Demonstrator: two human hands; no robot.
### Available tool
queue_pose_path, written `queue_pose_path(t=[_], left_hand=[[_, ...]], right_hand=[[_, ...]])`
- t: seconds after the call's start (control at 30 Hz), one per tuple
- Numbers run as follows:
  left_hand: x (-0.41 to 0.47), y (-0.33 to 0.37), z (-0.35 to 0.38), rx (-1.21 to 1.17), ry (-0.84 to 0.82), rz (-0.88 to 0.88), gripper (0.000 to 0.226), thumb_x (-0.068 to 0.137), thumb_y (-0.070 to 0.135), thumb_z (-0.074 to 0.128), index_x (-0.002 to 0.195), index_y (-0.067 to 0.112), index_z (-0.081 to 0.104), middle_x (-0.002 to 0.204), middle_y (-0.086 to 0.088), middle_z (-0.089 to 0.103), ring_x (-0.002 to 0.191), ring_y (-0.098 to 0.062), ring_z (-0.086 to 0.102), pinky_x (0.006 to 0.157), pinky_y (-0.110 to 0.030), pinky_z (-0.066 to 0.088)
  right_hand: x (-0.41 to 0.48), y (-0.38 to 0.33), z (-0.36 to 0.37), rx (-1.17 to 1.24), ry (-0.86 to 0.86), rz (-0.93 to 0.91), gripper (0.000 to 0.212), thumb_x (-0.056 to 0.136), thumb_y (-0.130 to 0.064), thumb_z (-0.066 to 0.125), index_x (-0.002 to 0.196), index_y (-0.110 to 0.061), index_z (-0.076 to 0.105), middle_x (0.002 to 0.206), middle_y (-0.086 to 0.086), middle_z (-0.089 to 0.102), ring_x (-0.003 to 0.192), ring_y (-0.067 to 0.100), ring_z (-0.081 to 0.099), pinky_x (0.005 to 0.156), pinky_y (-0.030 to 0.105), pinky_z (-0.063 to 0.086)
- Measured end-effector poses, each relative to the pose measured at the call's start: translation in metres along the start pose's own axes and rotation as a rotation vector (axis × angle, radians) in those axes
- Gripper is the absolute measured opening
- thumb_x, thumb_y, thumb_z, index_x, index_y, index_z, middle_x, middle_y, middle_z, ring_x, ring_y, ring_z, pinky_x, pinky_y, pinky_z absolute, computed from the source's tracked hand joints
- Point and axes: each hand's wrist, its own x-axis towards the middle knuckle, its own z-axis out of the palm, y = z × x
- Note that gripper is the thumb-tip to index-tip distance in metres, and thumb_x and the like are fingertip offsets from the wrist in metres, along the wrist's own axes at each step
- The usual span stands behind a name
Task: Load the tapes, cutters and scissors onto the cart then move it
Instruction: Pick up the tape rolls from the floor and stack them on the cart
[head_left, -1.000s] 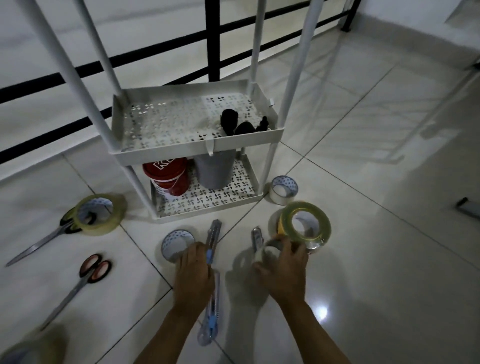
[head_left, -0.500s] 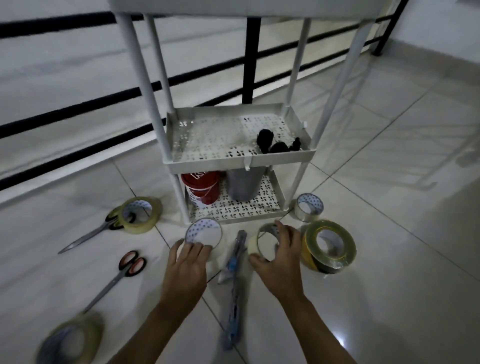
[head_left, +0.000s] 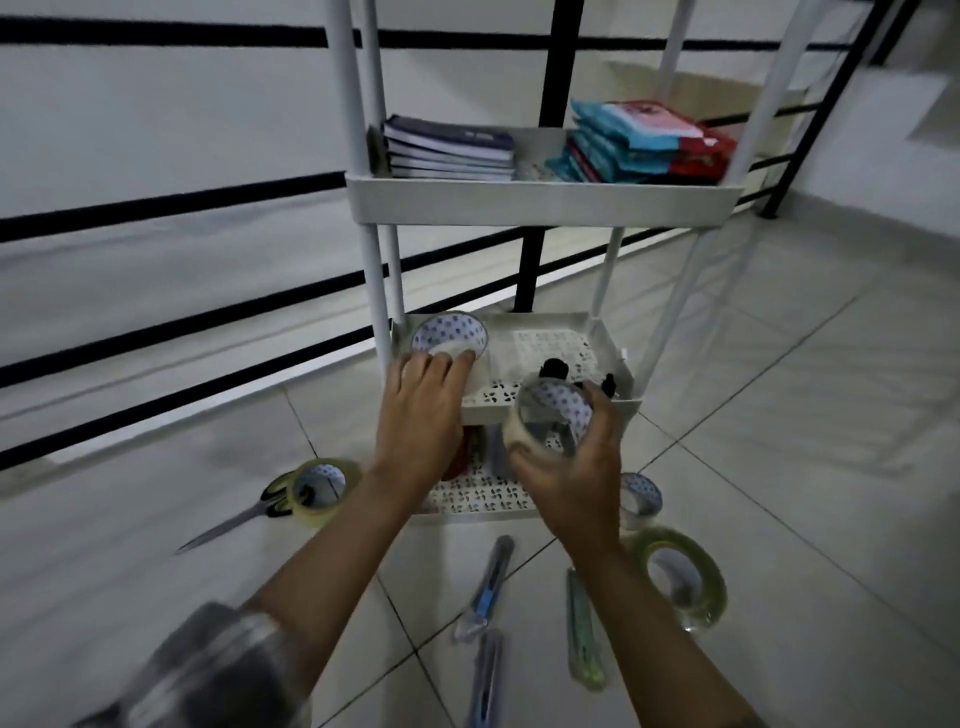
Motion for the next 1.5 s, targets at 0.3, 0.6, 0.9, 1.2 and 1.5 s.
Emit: queue_pose_path(t=[0.3,0.6,0.9,1.2,1.5], left_hand=[[0.061,-0.013,0.054,0.267,-0.377,-0.139,0.048,0.086,0.001,0.046,0.133,0.007,0.039,0.133,-0.018,0.049,0.132,-0.034,0.034,0.112,-0.045,0.024],[0.061,-0.013,0.074,-0.027,-0.417,-0.347,0.062,0.087,0.005,0.051,0.14,-0.006,0.022,0.147,-0.028,0.022,0.137,-0.044,0.017,0.114,-0.046,0.019],[-0.017,0.002,0.079,0.02,-0.249,-0.206,0.063,0.097,0.038,0.027,0.141,-0.007,0.023,0.146,-0.027,0.031,0.138,-0.036,0.026,0.117,-0.044,0.01],[-0.017,0.0,0.077,-0.081,-0.249,-0.19,0.07,0.093,0.033,0.038,0.143,-0.009,0.01,0.151,-0.028,0.016,0.142,-0.036,0.011,0.111,-0.037,-0.012],[-0.014,0.001,0.066,-0.067,-0.312,-0.233,0.084,0.077,0.044,-0.001,0.144,-0.007,0.008,0.153,-0.025,0.012,0.143,-0.034,0.007,0.115,-0.041,-0.005]], right_hand=[[0.039,0.003,-0.002,-0.098,-0.026,-0.121,0.085,0.063,-0.014,0.085,0.13,-0.009,0.032,0.132,0.009,0.033,0.101,-0.013,0.041,0.076,-0.007,0.037],[0.086,0.013,0.025,-0.17,-0.07,-0.061,0.086,0.065,-0.023,0.08,0.135,-0.022,0.031,0.131,0.005,0.044,0.12,0.017,0.045,0.091,0.029,0.048],[0.141,0.033,0.087,-0.495,-0.368,0.02,0.089,0.073,-0.016,0.076,0.141,-0.011,0.019,0.143,0.017,0.027,0.127,0.034,0.039,0.095,0.04,0.047],[0.147,0.033,0.12,-0.651,-0.32,0.079,0.1,0.079,-0.031,0.074,0.148,-0.004,0.006,0.152,0.022,0.019,0.138,0.038,0.024,0.107,0.048,0.036],[0.129,0.011,0.093,-0.493,-0.138,-0.034,0.068,0.081,-0.021,0.068,0.137,-0.005,0.034,0.135,0.018,0.041,0.123,0.033,0.041,0.096,0.044,0.045]])
